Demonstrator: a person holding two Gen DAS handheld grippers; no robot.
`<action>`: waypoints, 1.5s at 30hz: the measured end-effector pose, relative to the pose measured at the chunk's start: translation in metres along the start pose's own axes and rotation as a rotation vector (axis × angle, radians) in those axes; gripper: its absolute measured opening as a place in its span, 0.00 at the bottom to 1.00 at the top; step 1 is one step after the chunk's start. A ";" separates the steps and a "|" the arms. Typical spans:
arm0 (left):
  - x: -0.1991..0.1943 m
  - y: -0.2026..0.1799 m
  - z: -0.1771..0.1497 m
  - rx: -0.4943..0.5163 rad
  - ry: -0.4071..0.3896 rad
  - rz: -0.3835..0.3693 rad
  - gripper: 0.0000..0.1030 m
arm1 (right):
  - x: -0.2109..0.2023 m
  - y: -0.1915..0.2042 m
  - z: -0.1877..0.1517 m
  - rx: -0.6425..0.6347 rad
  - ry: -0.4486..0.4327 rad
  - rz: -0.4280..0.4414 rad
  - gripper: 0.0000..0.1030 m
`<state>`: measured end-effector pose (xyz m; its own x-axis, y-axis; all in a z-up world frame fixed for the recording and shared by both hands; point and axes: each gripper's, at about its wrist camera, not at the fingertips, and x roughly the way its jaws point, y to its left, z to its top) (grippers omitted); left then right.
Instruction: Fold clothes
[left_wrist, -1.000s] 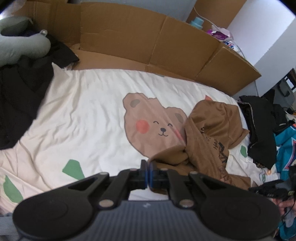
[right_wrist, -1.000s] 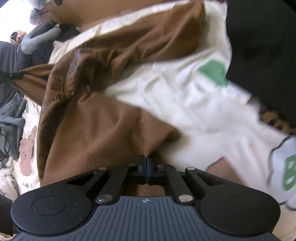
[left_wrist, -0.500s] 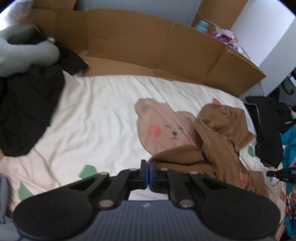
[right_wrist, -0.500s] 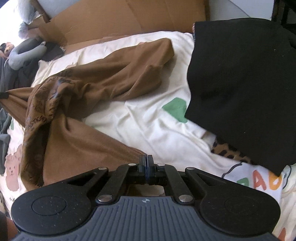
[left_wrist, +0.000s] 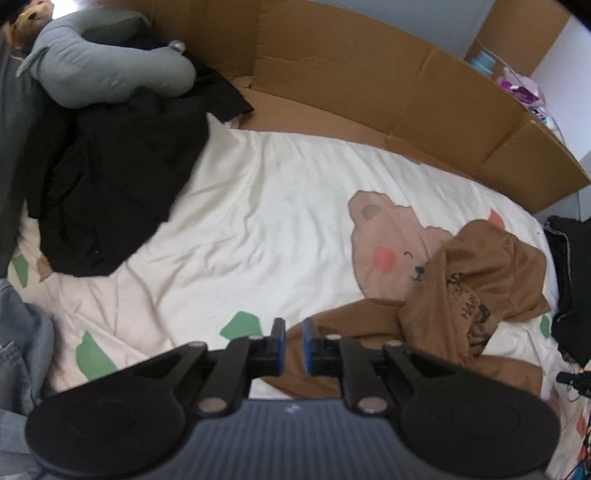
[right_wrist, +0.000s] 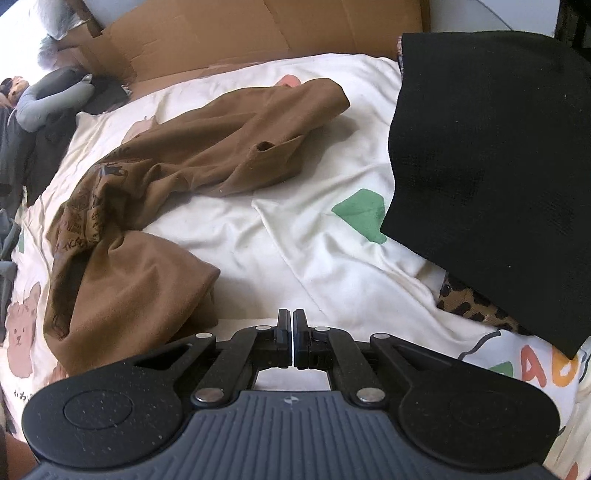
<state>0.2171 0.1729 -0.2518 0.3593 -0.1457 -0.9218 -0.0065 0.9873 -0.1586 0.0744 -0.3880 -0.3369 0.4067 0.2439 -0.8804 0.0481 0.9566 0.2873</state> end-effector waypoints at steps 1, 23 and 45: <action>0.002 -0.003 0.000 0.003 -0.002 -0.013 0.10 | 0.001 0.000 0.001 0.006 -0.002 0.007 0.01; 0.114 -0.083 -0.033 -0.165 0.075 -0.294 0.56 | 0.061 0.040 0.023 -0.141 0.046 0.284 0.54; 0.063 -0.110 -0.004 -0.103 -0.040 -0.520 0.01 | -0.019 0.052 0.009 -0.199 0.056 0.312 0.00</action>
<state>0.2362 0.0547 -0.2935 0.3751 -0.6100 -0.6980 0.0915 0.7737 -0.6269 0.0775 -0.3438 -0.3020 0.3232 0.5320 -0.7826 -0.2509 0.8456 0.4712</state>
